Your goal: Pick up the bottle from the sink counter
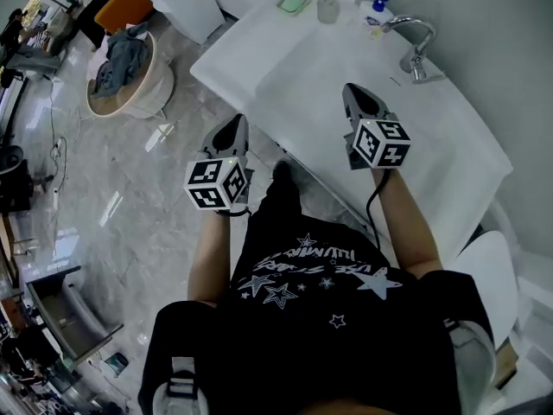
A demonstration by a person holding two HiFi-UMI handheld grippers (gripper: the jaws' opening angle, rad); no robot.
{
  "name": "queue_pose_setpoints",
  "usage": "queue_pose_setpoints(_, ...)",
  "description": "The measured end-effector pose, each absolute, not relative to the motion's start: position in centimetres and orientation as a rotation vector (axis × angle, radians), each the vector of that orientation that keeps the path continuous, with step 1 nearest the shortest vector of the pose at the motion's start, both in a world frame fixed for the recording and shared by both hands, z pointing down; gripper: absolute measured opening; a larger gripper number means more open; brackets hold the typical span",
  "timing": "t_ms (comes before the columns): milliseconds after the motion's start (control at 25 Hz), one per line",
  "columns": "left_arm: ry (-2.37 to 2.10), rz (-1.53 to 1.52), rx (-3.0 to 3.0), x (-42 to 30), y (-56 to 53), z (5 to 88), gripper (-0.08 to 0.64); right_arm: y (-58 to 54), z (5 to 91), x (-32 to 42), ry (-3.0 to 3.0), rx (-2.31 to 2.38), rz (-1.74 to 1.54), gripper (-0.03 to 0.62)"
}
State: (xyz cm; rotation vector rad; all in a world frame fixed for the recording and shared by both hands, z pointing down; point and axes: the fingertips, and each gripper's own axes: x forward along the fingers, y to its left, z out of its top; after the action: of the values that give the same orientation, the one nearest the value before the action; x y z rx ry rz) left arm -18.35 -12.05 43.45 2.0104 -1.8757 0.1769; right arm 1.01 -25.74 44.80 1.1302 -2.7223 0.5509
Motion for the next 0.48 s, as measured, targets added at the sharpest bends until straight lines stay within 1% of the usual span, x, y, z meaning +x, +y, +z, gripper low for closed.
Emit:
queue_pose_setpoints(280,-1.768,0.208,2.062,-23.7,-21.1,45.1,0.008,-33.6,46.9,-2.6,-2.629,1.274,0.577,0.008)
queue_pose_setpoints(480,-1.711,0.216,2.091,-25.3,-25.4,45.1,0.008,-37.5,46.6,-4.1,-2.599,1.330,0.574,0.013)
